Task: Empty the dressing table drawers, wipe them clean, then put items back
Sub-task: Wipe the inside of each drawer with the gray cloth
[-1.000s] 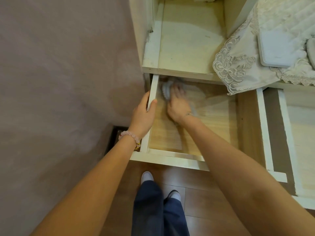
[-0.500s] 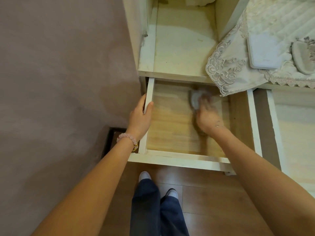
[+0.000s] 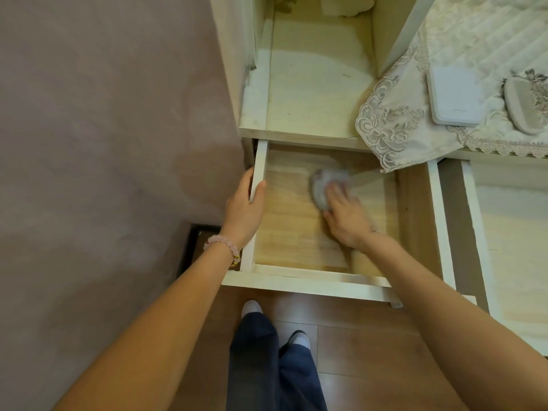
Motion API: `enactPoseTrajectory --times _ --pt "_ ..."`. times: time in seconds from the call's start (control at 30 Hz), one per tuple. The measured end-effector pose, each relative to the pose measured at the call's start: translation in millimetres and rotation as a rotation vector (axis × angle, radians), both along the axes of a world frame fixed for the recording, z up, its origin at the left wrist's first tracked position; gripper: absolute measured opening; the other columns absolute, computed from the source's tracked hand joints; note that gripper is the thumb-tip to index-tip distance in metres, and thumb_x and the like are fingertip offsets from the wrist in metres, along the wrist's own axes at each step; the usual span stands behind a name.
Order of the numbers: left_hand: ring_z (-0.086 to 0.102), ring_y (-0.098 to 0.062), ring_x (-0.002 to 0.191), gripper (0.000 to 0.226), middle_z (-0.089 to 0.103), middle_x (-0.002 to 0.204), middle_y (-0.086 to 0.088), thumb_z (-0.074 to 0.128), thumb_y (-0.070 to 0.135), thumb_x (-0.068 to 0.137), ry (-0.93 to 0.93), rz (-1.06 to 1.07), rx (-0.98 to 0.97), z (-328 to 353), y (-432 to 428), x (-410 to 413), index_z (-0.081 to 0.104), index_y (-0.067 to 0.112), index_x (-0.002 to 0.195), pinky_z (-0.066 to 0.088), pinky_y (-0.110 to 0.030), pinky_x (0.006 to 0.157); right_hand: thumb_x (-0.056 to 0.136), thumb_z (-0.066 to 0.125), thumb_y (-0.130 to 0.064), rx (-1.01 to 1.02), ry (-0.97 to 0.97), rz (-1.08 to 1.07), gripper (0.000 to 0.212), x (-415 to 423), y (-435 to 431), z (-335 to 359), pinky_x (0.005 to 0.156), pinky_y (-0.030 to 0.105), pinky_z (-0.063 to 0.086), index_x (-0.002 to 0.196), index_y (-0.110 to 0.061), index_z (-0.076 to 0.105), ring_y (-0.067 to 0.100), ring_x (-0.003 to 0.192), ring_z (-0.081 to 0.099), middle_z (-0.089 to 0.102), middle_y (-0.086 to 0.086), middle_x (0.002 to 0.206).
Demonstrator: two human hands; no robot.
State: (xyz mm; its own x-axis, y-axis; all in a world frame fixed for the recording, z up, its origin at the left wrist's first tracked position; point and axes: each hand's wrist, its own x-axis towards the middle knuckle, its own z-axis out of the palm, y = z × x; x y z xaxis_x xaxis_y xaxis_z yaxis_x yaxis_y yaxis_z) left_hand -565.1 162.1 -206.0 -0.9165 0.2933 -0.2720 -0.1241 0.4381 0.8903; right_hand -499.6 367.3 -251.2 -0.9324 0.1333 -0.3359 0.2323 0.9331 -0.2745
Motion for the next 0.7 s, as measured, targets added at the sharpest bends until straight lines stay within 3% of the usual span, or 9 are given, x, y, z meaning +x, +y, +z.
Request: enactPoseTrajectory --times 0.07,0.13,0.3,0.37,0.43,0.57,0.63,0.7 --pt "0.049 0.020 0.081 0.037 0.052 0.103 0.023 0.037 0.028 0.101 0.016 0.001 -0.004 2 0 0 0.039 0.024 0.138 0.034 0.007 0.062 0.098 0.035 -0.022 -0.078 0.011 0.136 0.057 -14 -40 2 0.114 0.033 0.001 0.148 -0.008 0.009 0.026 0.145 -0.003 0.003 0.009 0.157" --pt "0.048 0.009 0.093 0.038 0.052 0.112 0.016 0.037 0.028 0.101 0.036 -0.004 -0.018 2 0 0 0.039 0.023 0.138 0.032 0.009 0.065 0.099 0.033 -0.025 -0.117 0.020 0.220 0.057 -20 -68 2 0.118 0.038 0.001 0.149 -0.013 0.006 0.020 0.145 -0.007 -0.001 0.003 0.158" --pt "0.047 0.008 0.099 0.040 0.051 0.119 0.013 0.035 0.030 0.101 0.041 -0.028 -0.036 2 -1 0 0.037 0.023 0.140 0.034 0.002 0.072 0.099 0.036 -0.020 -0.156 -0.022 0.360 0.058 -4 -42 6 0.116 0.029 0.000 0.149 -0.017 0.006 0.016 0.145 -0.006 0.001 -0.002 0.158" --pt "0.047 0.013 0.096 0.040 0.051 0.120 0.014 0.035 0.030 0.101 0.030 -0.029 -0.041 4 -1 0 0.036 0.025 0.141 0.034 -0.001 0.075 0.099 0.036 -0.016 -0.168 -0.042 0.322 0.057 8 -25 8 0.117 0.030 0.002 0.148 -0.015 0.008 0.017 0.145 -0.006 0.001 0.001 0.157" --pt "0.047 0.021 0.084 0.040 0.050 0.114 0.018 0.035 0.030 0.101 0.025 -0.030 -0.044 5 -1 1 0.036 0.026 0.141 0.035 0.003 0.066 0.097 0.037 -0.010 -0.155 -0.055 0.219 0.059 19 -5 11 0.116 0.029 0.002 0.149 -0.014 0.008 0.018 0.145 -0.005 0.001 0.002 0.157" --pt "0.044 0.015 0.090 0.041 0.046 0.121 0.017 0.035 0.030 0.101 0.024 -0.027 -0.037 5 0 1 0.033 0.026 0.142 0.033 -0.001 0.067 0.093 0.039 0.001 -0.060 -0.085 -0.052 0.064 50 48 13 0.116 0.033 0.003 0.148 -0.008 0.006 0.026 0.145 -0.004 0.000 0.007 0.157" --pt "0.045 0.012 0.092 0.041 0.046 0.121 0.017 0.035 0.030 0.101 0.020 -0.025 -0.031 4 -1 0 0.033 0.026 0.142 0.033 -0.002 0.068 0.093 0.037 0.002 0.025 -0.089 -0.085 0.064 60 58 7 0.116 0.034 0.003 0.147 -0.004 0.003 0.033 0.144 -0.003 0.000 0.013 0.157" --pt "0.047 0.008 0.097 0.041 0.047 0.123 0.015 0.035 0.030 0.101 0.021 -0.025 -0.024 3 -3 -1 0.033 0.026 0.142 0.034 -0.002 0.070 0.095 0.036 -0.001 -0.025 -0.103 -0.089 0.061 61 58 7 0.116 0.034 0.005 0.147 -0.006 0.005 0.031 0.144 -0.003 0.001 0.010 0.157"
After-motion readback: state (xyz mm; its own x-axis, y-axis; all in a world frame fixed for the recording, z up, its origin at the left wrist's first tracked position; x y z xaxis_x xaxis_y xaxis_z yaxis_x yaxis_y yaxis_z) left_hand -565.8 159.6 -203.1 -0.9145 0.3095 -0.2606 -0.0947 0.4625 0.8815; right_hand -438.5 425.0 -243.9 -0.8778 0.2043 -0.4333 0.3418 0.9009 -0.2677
